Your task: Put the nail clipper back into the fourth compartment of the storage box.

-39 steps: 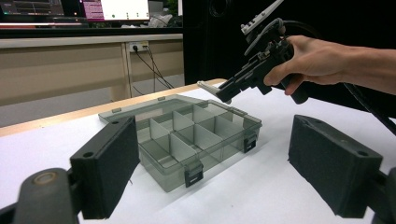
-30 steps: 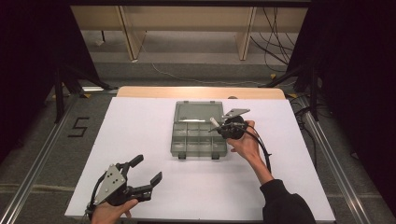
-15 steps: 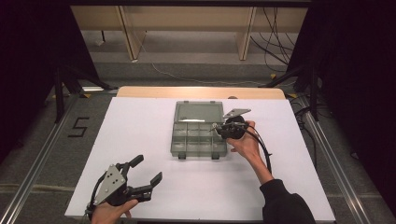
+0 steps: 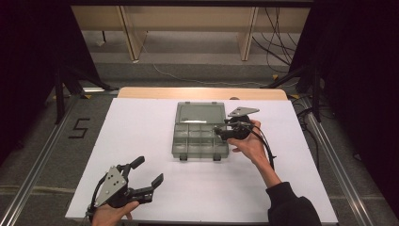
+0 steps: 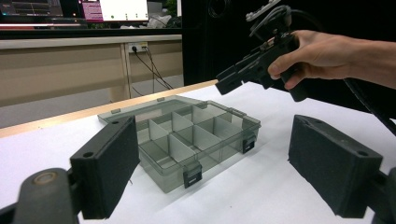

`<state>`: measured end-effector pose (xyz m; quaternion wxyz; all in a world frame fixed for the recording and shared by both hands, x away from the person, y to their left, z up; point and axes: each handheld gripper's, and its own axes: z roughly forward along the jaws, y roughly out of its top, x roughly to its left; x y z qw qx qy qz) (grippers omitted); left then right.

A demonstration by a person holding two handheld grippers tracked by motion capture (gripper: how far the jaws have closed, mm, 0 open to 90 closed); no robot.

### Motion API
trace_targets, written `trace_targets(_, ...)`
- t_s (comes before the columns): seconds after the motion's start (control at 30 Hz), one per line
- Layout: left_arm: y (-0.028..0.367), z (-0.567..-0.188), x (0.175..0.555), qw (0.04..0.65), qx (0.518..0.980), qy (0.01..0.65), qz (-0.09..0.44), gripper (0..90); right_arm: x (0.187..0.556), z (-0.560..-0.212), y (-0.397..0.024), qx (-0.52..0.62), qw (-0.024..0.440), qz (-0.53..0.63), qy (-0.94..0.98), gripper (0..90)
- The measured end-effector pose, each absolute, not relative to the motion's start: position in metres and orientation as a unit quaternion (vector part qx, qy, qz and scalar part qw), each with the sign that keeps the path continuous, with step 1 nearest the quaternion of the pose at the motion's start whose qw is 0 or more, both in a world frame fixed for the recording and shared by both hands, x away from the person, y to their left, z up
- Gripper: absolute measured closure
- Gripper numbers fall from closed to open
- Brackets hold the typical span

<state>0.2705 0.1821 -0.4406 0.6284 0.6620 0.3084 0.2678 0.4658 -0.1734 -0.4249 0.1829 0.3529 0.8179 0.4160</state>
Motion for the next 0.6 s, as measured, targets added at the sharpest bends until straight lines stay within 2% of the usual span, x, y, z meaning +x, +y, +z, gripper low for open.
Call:
trace_targets(0.4, 0.182, -0.44, 0.27, 0.623, 0.665, 0.314, 0.267, 15.6, 0.454, -0.414, -0.172, 0.355, 0.193, 0.435, 0.805, 30.5)
trace_targets(0.6, 0.183, -0.44, 0.27, 0.622, 0.665, 0.314, 0.268, 15.6, 0.449, -0.409, -0.169, 0.342, 0.208, 0.451, 0.798, 29.6)
